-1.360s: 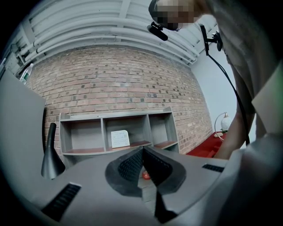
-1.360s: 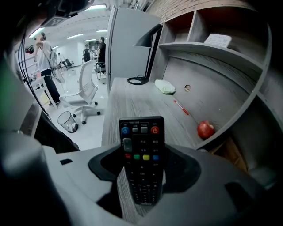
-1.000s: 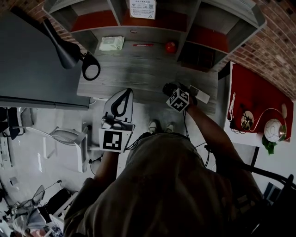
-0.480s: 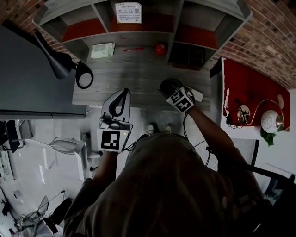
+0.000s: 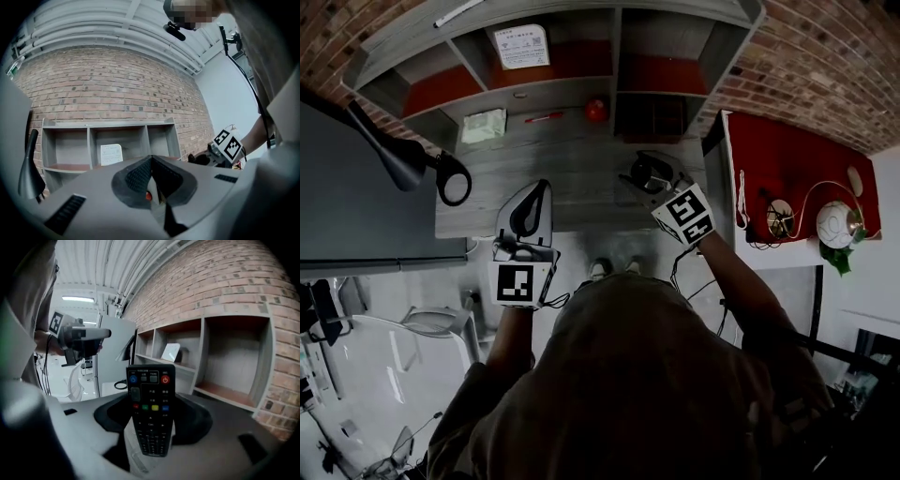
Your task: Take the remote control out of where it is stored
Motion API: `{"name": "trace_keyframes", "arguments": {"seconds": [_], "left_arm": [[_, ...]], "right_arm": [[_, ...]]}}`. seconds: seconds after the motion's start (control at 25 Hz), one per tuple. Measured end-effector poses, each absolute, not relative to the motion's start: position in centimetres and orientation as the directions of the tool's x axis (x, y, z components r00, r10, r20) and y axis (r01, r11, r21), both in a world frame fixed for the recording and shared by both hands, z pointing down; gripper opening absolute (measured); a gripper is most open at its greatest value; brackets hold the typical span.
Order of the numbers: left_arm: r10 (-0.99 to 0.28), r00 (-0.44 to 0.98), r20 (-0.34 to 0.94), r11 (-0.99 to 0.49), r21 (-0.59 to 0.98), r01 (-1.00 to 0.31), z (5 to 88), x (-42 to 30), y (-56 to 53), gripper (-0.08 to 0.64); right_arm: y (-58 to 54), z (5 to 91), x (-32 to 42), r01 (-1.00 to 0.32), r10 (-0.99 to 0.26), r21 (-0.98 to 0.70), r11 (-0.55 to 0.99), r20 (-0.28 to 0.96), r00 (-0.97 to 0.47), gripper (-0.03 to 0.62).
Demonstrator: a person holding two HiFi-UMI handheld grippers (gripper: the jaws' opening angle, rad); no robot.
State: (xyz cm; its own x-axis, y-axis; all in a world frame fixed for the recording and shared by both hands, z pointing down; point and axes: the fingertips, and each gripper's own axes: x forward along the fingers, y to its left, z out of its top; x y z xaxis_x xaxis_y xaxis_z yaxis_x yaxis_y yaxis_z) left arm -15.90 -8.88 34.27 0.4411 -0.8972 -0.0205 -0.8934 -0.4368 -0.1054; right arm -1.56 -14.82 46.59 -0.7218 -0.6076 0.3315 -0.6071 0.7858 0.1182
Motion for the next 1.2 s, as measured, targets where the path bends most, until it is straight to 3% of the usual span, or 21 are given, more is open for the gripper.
{"name": "trace_keyframes", "arguments": {"seconds": [0.48,0.72,1.2], "left_arm": [[-0.867,0.498,0.006,-0.492,-0.158,-0.856,33.7,-12.8,-11.3,0.011],[-0.842,0.537,-0.055,-0.527,-0.133,-0.840,32.1,-10.6,-11.9,0.011],[-0.797,0.602,-0.047,-0.591,-0.143,-0.794,32.3,-7.4,-12.5,0.011]], "right_arm": [[-12.0,35.7,6.9,-0.752,-0.757,0.085,0.654,0.085,-0.648,0.247],[-9.9,32.2,10.9,-0.814,-0.815,0.067,0.577,-0.017,-0.579,0.247],[-5.9,31.8,15.0,-0.874,-0.872,0.021,0.485,-0.072,-0.485,0.247]]}}
